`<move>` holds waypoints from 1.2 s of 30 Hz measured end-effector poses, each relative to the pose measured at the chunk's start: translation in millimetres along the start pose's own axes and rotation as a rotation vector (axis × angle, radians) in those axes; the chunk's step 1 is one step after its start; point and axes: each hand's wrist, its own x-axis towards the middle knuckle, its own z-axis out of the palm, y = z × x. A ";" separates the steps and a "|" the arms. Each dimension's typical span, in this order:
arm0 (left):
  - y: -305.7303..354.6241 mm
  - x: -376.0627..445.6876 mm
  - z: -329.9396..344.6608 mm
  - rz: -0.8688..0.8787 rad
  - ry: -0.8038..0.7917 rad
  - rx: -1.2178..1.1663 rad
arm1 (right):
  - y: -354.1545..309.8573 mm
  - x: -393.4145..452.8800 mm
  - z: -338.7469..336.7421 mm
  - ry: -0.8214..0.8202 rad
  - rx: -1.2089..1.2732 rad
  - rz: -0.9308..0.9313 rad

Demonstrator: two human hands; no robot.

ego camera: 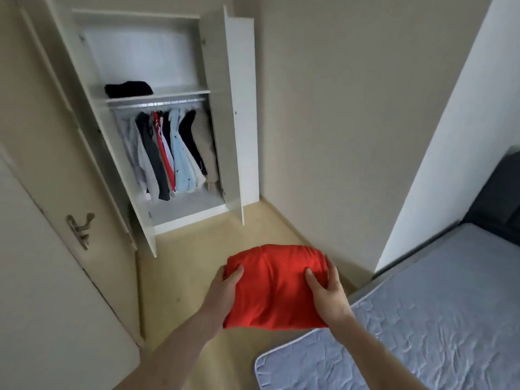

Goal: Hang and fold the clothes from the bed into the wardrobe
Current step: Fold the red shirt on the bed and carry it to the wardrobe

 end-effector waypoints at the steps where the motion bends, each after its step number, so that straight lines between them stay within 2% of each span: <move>1: 11.5 10.2 -14.9 0.007 -0.003 0.006 | -12.5 8.5 17.4 -0.016 -0.003 -0.020; 9: 101.9 102.8 -114.0 0.061 0.020 -0.057 | -113.0 100.1 132.3 -0.138 0.001 -0.137; 24: 267.8 288.6 -186.8 0.168 0.238 -0.103 | -281.3 320.0 263.5 -0.432 0.133 -0.214; 31: 328.3 366.7 -224.4 0.206 0.297 -0.127 | -346.4 399.1 323.2 -0.483 0.132 -0.250; 36: 366.5 437.6 -255.3 0.231 0.278 -0.122 | -384.7 454.4 371.1 -0.484 0.146 -0.278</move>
